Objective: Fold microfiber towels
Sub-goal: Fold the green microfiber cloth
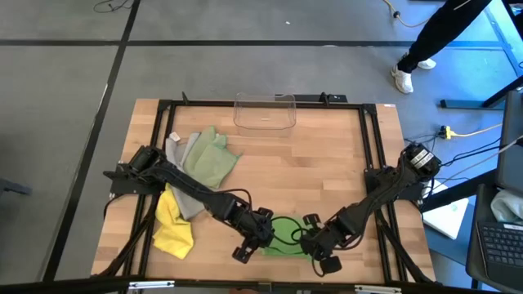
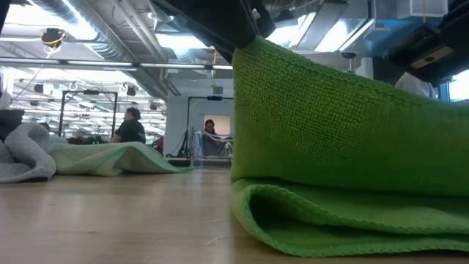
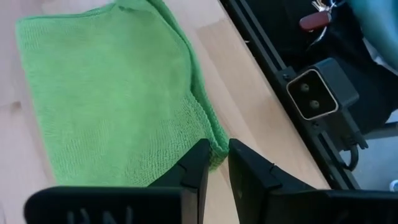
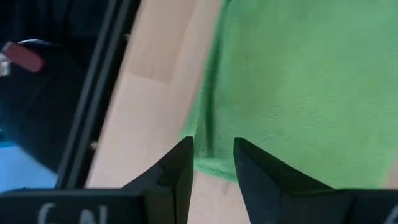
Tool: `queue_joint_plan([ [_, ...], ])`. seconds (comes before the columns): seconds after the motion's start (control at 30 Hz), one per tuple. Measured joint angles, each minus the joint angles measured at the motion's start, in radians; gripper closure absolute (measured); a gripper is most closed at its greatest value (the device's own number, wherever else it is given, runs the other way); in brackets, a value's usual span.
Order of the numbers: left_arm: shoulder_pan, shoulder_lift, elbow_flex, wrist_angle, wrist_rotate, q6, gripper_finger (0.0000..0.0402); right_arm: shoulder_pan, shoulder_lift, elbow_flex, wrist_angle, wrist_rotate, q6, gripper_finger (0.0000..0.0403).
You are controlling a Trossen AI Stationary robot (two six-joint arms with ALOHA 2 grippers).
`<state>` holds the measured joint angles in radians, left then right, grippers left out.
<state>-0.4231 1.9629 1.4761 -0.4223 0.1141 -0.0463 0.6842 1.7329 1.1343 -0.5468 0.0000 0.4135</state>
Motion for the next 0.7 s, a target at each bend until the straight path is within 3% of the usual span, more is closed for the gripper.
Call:
queue_joint_plan([
  [0.2,0.001,0.0,0.0,0.013,-0.027,0.0,0.0346,-0.001,0.0,0.0,0.017,0.087,-0.001,0.0273],
  [0.5,0.001,0.0,0.0,0.012,-0.026,-0.004,0.0346,0.014,-0.001,-0.013,0.06,0.074,0.028,0.0187],
  [0.7,0.001,0.001,0.0,-0.005,-0.026,-0.004,0.0346,0.043,-0.001,-0.082,0.082,0.044,0.112,0.0172],
])
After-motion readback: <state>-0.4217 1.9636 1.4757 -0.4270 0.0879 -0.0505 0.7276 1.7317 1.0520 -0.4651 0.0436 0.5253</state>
